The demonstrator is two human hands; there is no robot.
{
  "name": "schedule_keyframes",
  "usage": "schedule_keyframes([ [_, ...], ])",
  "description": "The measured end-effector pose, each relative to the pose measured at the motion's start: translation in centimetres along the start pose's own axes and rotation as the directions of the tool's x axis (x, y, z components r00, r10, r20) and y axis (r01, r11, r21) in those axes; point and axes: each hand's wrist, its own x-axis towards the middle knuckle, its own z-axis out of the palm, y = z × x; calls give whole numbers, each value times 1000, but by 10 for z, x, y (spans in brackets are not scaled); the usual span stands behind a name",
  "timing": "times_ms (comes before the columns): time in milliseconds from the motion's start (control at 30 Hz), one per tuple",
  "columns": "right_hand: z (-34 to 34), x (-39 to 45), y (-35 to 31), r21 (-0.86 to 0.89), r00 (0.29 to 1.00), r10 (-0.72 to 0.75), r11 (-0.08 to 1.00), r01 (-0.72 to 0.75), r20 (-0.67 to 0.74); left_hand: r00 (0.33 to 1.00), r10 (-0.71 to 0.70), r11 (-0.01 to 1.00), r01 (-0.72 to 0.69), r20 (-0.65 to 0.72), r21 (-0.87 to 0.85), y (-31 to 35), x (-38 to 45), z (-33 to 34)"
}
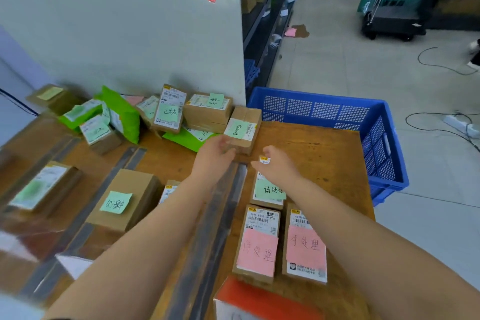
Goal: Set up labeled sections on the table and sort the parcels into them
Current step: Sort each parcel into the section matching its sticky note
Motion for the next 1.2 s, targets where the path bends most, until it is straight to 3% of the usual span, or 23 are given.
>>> schedule_keyframes([
  [267,-1,33,-23,153,996,86,985,-79,-37,993,-86,995,82,78,50,-26,46,-26],
  [500,41,103,-26,154,973,210,969,-195,-92,968,-88,995,74,233,70,-69,126,14],
  [633,58,138,-15,168,945,295,948,-270,-143,964,-111,992,93,243,83,-93,154,40],
  [867,78,171,1,276,926,360,907,-319,-112,957,-141,972,182,253,-147,-100,172,68],
  [1200,45,145,-10,510,890,375,836,-203,-261,994,-50,934,80,94,-348,-50,158,49],
])
